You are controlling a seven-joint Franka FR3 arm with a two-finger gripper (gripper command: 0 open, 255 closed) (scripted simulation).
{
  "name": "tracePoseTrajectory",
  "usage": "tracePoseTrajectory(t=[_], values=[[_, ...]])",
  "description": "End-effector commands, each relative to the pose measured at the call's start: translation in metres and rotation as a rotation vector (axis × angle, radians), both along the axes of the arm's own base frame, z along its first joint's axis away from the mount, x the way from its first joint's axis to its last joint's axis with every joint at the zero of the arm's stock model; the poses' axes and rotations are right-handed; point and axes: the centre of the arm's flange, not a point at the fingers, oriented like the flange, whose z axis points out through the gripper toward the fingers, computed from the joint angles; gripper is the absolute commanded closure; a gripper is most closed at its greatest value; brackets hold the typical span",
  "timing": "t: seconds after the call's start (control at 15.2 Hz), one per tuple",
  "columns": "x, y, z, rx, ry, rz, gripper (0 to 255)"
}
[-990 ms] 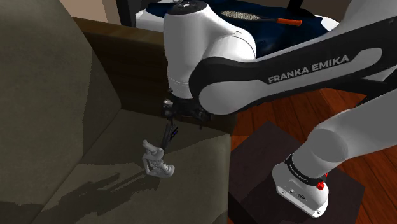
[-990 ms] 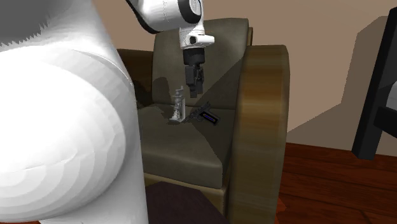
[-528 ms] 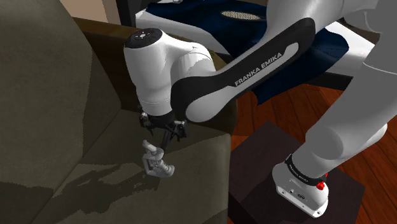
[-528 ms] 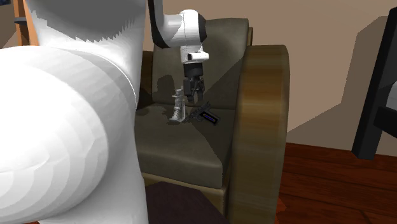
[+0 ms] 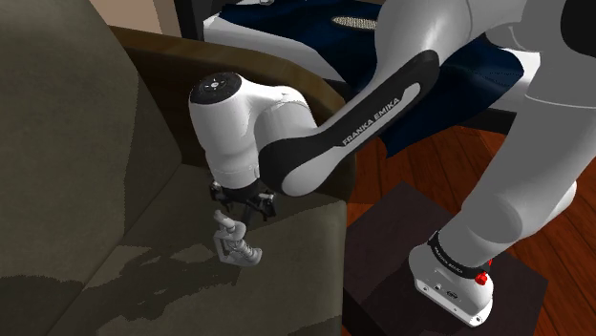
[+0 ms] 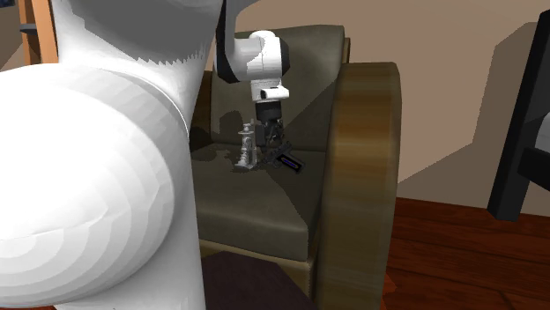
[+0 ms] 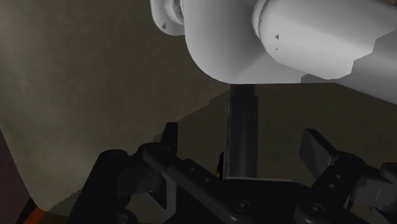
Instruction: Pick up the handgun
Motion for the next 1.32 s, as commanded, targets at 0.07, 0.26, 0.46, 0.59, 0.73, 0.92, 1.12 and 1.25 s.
tracePoseTrajectory(t=[0.07, 0.26, 0.46, 0.59, 0.73, 0.92, 1.12, 1.25], values=[[0.0, 0.0, -0.002, 0.0, -0.001, 0.0, 255], [0.0, 0.0, -0.002, 0.0, -0.001, 0.0, 255], [0.0, 0.0, -0.002, 0.0, -0.001, 0.0, 255], [0.0, 0.0, -0.002, 0.0, 0.0, 0.0, 255], [0.0, 0.0, 0.008, 0.0, 0.0, 0.0, 255], [0.0, 0.0, 0.024, 0.0, 0.0, 0.0, 255], [0.0, 0.0, 0.04, 0.0, 0.0, 0.0, 255], [0.0, 0.0, 0.05, 0.0, 0.0, 0.0, 255]])
